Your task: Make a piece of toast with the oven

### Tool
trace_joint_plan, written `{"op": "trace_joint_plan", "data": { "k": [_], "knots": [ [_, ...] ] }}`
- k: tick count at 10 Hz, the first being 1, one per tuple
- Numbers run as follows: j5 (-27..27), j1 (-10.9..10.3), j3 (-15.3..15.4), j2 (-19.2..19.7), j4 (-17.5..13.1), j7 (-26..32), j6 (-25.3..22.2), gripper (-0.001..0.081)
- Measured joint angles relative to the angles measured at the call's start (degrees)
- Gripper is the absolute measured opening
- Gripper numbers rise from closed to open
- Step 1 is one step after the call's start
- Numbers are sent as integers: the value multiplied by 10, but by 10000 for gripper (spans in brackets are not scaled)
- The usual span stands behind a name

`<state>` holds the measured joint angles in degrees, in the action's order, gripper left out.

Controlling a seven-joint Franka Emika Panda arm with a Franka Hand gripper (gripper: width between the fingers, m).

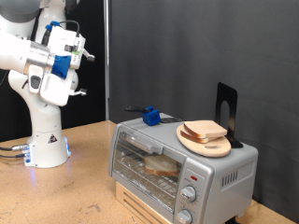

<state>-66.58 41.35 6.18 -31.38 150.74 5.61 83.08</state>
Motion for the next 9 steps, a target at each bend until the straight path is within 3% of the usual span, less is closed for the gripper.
{"op": "trace_joint_plan", "data": {
  "k": [4, 6, 9],
  "knots": [
    [-9, 0, 6, 21, -6, -19, 16, 807],
    [-60, -1, 19, 67, -31, -47, 61, 807],
    [-144, -2, 49, 120, -69, -45, 155, 807]
  ]
}}
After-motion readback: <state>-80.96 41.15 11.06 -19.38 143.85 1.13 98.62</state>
